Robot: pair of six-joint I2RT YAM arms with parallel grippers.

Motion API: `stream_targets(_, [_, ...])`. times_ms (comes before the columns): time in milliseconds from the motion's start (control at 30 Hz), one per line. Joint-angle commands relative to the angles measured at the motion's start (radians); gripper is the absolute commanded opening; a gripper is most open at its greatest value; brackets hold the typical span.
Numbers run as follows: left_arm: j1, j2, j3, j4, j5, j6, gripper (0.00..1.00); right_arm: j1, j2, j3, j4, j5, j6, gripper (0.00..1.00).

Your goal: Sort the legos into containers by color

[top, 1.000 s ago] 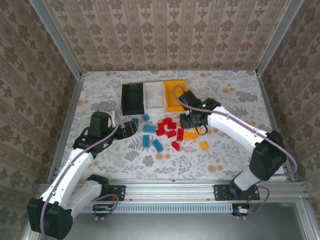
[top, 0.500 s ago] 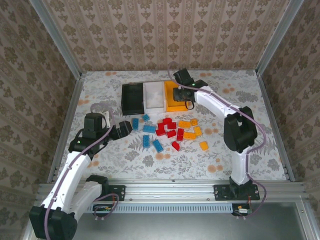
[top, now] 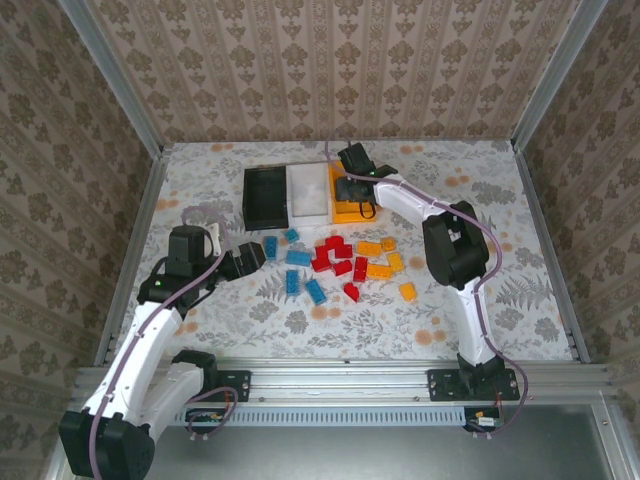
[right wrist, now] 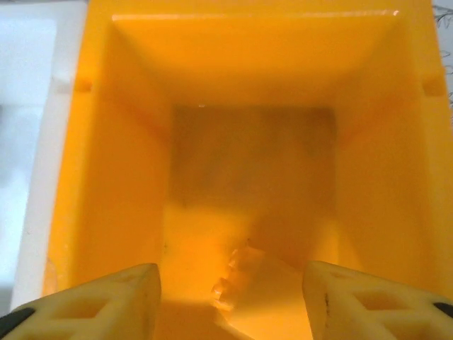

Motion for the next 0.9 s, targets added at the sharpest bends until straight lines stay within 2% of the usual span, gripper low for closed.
stream_targets(0, [0.009,0.004,0.000,0.028,0.017,-0.030,1.00,-0.005,-0.046,0.038,-0.029,0.029,-0.011,0.62])
stream_targets(167, [0.008,0.016,-0.005,0.063,0.029,-0.056,1.00,-0.008,-0.237,-0.010,-0.098,-0.001,-0.019,0.68])
stream_targets(333, [0.008,0.006,-0.021,0.088,0.042,-0.074,1.00,-0.033,-0.444,-0.121,-0.302,-0.055,-0.018,0.76])
stream_targets(567, [-0.001,-0.003,-0.060,0.121,0.064,-0.088,1.00,-0.053,-0.666,-0.441,-0.552,-0.127,-0.006,0.87])
stream_targets(733, [-0.035,-0.004,-0.089,0.146,0.056,-0.105,1.00,-0.050,-0.810,-0.710,-0.537,-0.165,0.045,0.89])
stream_targets(867, [-0.063,0.000,-0.101,0.164,0.037,-0.119,1.00,-0.043,-0.806,-0.844,-0.469,-0.216,0.074,0.88])
